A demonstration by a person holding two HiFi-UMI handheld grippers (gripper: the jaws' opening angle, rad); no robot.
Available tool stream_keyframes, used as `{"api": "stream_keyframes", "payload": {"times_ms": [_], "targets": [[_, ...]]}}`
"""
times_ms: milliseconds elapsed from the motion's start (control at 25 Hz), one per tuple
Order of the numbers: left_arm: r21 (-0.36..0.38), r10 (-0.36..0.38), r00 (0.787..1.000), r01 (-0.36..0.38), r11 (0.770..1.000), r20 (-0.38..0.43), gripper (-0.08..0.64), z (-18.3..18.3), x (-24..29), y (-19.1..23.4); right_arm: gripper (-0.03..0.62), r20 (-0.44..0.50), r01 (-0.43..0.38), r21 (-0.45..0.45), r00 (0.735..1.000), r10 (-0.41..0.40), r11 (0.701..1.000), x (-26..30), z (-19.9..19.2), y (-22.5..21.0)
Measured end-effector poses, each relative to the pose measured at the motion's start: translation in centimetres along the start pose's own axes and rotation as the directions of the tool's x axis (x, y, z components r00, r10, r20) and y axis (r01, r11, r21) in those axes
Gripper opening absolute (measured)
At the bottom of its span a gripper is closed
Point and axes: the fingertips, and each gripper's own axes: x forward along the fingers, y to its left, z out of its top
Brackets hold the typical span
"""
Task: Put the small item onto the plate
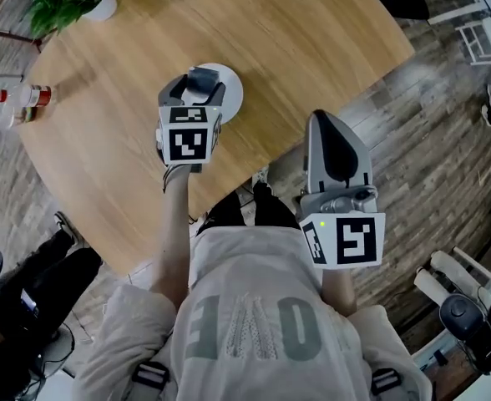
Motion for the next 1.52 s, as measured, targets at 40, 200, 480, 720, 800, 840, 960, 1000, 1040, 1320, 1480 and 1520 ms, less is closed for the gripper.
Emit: {"api": "stream_keyframes", "payload": {"times_ms": [40, 200, 480, 720, 800, 840, 960, 1000, 1040, 1320, 1480, 1520], "targets": [[-0.001, -0.006, 1.000, 0.006, 1.000, -0.022, 0.302, -0.5, 0.5, -0.1, 0.017, -0.009, 0.008, -0.004, 1.000, -0.008, 1.000, -0.1, -0.3, -0.2], [0.028, -0.005, 0.995, 0.008, 1.000, -0.098, 0.302, -2.2, 1.8, -0.4, 0.017, -0.028, 0.040, -0.007, 0.999, -0.040, 0.999, -0.2, -1.0, -1.5], [0.042, -0.001, 0.986, 0.008, 0.999, -0.167, 0.302, -3.5, 2.8, -1.1, 0.017, -0.055, 0.016, -0.002, 0.998, -0.016, 1.000, 0.1, -1.7, -1.5], [0.049, -0.001, 0.981, 0.010, 0.999, -0.195, 0.298, -3.8, 3.6, -1.3, 0.017, -0.051, -0.034, 0.015, 0.998, 0.035, 0.999, 0.9, -1.4, -0.1], [0.052, 0.000, 0.978, 0.011, 0.999, -0.207, 0.291, -4.3, 3.8, -1.3, 0.017, -0.047, -0.039, 0.009, 0.998, 0.040, 0.999, 1.1, -1.2, 0.1], [0.051, 0.002, 0.979, 0.009, 0.999, -0.204, 0.291, -4.5, 3.8, -1.2, 0.017, -0.045, -0.039, 0.007, 0.998, 0.040, 0.999, 1.2, -1.1, 0.2], [0.046, 0.009, 0.981, 0.000, 0.999, -0.193, 0.291, -4.5, 4.0, -1.1, 0.017, -0.044, -0.034, 0.003, 0.998, 0.034, 0.999, 1.3, -1.2, 0.2], [0.047, 0.009, 0.982, 0.000, 0.999, -0.190, 0.291, -4.5, 4.1, -1.1, 0.017, -0.046, -0.032, 0.003, 0.998, 0.032, 0.999, 1.3, -1.3, 0.2], [0.049, 0.010, 0.982, 0.000, 0.999, -0.188, 0.291, -4.5, 4.1, -1.2, 0.017, -0.048, -0.031, 0.002, 0.998, 0.031, 1.000, 1.3, -1.3, 0.2], [0.070, 0.023, 0.985, -0.012, 0.997, -0.172, 0.291, -4.4, 4.2, -1.2, 0.017, -0.048, -0.034, -0.007, 0.998, 0.033, 0.999, 0.8, -1.2, 0.7], [0.081, 0.028, 0.985, -0.015, 0.997, -0.168, 0.293, -4.4, 4.2, -1.3, 0.017, -0.042, -0.036, -0.013, 0.998, 0.036, 0.999, 0.7, -1.0, 0.9], [0.087, 0.027, 0.986, -0.013, 0.996, -0.165, 0.298, -4.3, 4.2, -1.4, 0.017, -0.043, -0.038, -0.016, 0.998, 0.038, 0.999, 0.7, -0.9, 0.9]]}}
